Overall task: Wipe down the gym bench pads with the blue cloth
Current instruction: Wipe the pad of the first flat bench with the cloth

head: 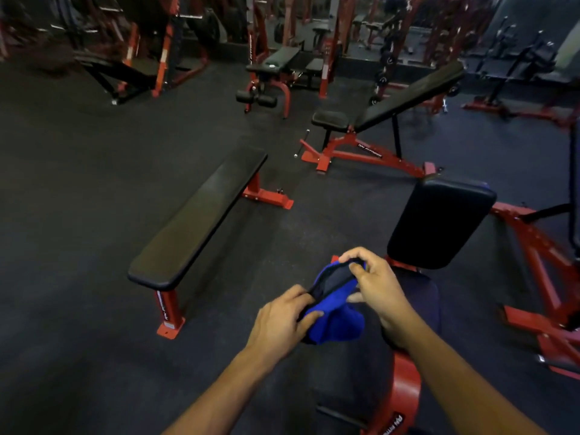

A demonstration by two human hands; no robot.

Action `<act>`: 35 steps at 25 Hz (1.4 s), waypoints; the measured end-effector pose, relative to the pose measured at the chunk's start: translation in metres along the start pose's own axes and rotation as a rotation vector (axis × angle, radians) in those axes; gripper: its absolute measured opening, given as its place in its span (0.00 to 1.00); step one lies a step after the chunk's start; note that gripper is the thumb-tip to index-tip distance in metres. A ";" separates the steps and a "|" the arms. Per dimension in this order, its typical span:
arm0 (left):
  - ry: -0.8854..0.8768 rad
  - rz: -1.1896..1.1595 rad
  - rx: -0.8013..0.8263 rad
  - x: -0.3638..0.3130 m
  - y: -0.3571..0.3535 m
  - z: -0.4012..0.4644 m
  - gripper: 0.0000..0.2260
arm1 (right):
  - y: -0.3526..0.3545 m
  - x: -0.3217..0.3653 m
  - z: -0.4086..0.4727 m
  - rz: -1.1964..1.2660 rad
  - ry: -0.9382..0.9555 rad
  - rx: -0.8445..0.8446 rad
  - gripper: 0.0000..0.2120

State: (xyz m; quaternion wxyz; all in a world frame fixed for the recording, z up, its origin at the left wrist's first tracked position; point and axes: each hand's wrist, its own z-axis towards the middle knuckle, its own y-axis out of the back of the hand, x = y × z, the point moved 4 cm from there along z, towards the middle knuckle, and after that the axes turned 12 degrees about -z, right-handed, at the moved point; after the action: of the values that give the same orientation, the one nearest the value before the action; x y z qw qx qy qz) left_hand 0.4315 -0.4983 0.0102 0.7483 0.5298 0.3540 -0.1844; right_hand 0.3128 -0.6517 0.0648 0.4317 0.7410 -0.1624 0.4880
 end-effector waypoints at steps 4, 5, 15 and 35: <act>-0.068 -0.096 -0.067 0.042 0.048 0.078 0.20 | 0.005 0.011 0.064 0.074 -0.047 -0.043 0.13; -0.073 -0.136 -0.067 0.052 0.059 0.099 0.19 | 0.005 0.013 0.081 0.061 -0.029 -0.007 0.10; 0.217 -0.585 -0.085 0.164 0.161 0.248 0.13 | -0.050 0.067 0.292 -0.179 0.296 0.189 0.04; 1.056 -1.265 -0.372 0.412 0.182 0.482 0.13 | -0.222 0.081 0.629 0.218 -0.419 0.948 0.23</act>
State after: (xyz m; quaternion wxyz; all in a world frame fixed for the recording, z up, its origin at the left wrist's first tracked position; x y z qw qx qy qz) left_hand 0.9918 -0.8350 -0.0778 0.3152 0.1166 0.9119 -0.2354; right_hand 0.8650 -1.0121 -0.0668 -0.0455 0.9154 -0.0829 0.3912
